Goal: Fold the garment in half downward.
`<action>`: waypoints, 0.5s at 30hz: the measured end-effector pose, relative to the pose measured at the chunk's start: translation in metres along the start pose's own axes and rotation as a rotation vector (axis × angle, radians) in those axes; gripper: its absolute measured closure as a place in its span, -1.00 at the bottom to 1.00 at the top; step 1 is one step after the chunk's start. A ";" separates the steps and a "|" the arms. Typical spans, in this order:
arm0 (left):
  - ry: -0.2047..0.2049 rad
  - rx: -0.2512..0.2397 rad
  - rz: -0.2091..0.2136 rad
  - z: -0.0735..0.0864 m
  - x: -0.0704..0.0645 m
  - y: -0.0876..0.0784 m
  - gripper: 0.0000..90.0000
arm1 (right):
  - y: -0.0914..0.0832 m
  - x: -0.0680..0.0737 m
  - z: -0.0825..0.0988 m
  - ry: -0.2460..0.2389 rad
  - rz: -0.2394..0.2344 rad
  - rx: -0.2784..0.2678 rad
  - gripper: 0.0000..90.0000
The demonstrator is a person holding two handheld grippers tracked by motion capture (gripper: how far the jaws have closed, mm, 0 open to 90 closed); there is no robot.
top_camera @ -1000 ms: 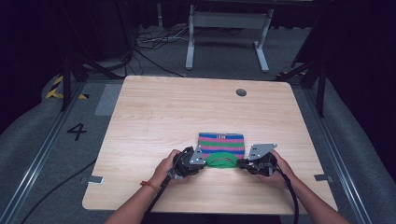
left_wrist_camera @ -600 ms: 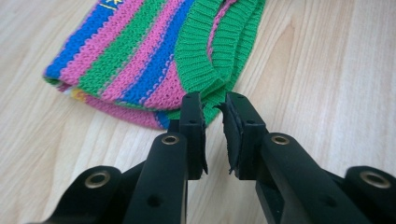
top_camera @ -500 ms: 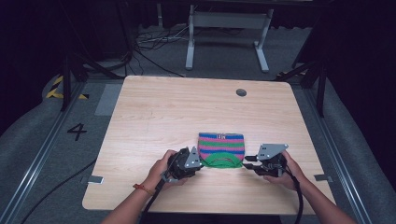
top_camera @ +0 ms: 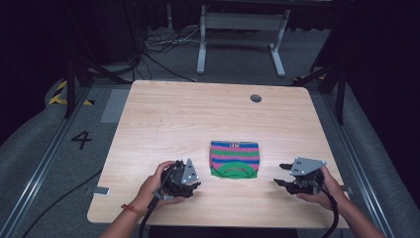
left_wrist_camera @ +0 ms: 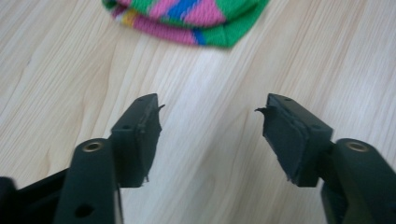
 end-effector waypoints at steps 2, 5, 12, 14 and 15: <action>-0.023 0.009 0.004 0.009 0.000 -0.004 -0.27 | -0.003 -0.001 0.006 -0.001 0.018 0.004 -0.10; -0.052 0.019 -0.011 0.023 0.003 -0.010 -0.33 | -0.008 -0.001 0.016 0.019 0.030 0.007 -0.19; -0.157 -0.013 -0.036 0.048 0.011 -0.023 -0.40 | -0.016 -0.007 0.040 0.092 0.062 -0.003 -0.38; -0.195 -0.006 -0.057 0.060 0.014 -0.027 -0.43 | -0.019 -0.010 0.050 0.135 0.076 -0.015 -0.42; -0.205 -0.006 -0.064 0.064 0.016 -0.029 -0.44 | -0.020 -0.010 0.053 0.149 0.079 -0.016 -0.42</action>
Point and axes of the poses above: each handheld gripper's, and its own axes: y roughly forward along the jaws, z roughly out of its underside, x roughly to its left, the point moved 7 cm from there along y, roughly forward along the jaws, and after that the axes turned 6 degrees about -z, right-handed, at the moved point
